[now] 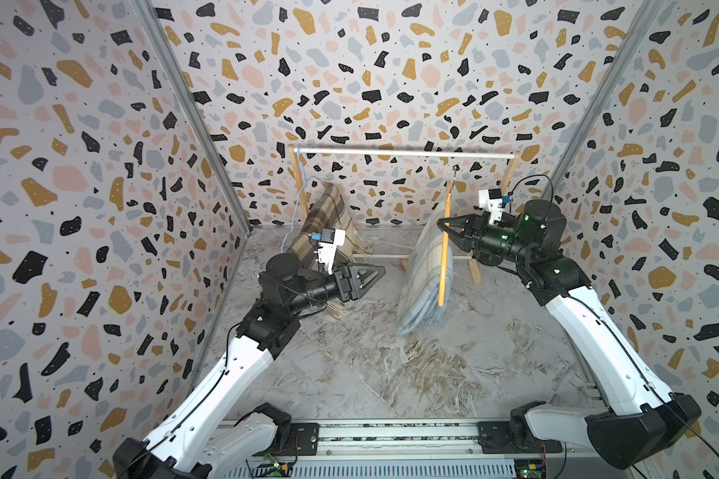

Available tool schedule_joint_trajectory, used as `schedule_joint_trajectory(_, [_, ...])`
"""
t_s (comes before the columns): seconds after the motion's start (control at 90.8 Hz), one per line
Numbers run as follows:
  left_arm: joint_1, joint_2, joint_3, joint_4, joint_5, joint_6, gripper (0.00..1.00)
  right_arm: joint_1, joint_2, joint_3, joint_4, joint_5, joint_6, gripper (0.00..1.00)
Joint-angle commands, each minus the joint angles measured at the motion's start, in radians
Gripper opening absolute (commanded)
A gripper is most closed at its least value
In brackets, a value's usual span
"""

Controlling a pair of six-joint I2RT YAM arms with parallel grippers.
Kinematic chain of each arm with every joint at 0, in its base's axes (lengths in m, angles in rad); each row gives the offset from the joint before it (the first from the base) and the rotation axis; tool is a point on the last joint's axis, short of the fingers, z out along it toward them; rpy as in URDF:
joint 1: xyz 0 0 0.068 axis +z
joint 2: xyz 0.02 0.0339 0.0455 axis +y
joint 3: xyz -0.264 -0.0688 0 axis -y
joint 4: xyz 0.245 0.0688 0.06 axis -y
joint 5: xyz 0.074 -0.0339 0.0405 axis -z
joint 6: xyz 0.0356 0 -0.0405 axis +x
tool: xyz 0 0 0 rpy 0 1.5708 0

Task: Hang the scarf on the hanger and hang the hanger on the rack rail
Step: Place the hanger at the clothesline.

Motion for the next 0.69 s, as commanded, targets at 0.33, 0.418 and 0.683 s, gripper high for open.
schedule_joint_trajectory(0.33, [-0.219,0.277,0.311,0.012,0.007,0.095,0.74,-0.004,-0.056,-0.012,0.254,0.034,0.085,0.00])
schedule_joint_trajectory(0.418, [-0.239,0.335,0.368,0.005,-0.001,0.101,0.71,-0.004,-0.068,-0.027,0.269,0.036,0.095,0.00])
schedule_joint_trajectory(0.683, [-0.280,0.434,0.460,-0.062,-0.050,0.126,0.53,-0.004,-0.093,-0.070,0.345,0.040,0.142,0.00])
